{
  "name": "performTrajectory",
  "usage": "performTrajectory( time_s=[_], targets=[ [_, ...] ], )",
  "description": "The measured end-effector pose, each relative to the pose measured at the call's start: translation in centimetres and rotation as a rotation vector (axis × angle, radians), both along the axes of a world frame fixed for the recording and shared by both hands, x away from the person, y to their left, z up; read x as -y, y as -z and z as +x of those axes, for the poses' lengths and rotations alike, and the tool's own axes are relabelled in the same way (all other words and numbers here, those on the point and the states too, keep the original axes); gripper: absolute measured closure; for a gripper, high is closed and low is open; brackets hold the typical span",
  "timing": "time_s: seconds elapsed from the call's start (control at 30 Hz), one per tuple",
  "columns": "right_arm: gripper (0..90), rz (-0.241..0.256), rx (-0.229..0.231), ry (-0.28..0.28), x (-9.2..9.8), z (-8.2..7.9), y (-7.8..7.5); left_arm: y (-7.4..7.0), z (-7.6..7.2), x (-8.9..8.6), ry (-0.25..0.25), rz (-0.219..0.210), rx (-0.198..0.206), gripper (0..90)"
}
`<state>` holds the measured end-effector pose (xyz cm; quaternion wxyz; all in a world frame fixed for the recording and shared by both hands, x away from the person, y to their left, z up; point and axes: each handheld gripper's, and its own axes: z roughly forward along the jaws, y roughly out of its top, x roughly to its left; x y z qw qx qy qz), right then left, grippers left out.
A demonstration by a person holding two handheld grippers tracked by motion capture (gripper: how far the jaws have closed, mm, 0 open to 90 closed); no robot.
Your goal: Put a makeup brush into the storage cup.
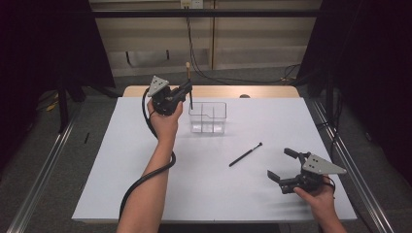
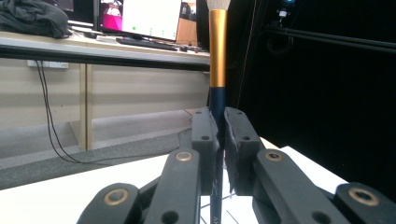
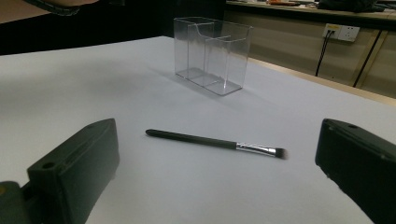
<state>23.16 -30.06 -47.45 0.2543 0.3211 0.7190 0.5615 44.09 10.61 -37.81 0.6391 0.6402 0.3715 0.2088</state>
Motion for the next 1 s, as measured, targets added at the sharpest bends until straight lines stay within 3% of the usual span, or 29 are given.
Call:
performTrajectory(
  time_s=[1.0],
  targets=[
    [0.0,0.000,0.000,0.000,0.0,0.0,0.0,1.7,0.5,0.5,-0.021,0.028,-0.008,83.3]
  ],
)
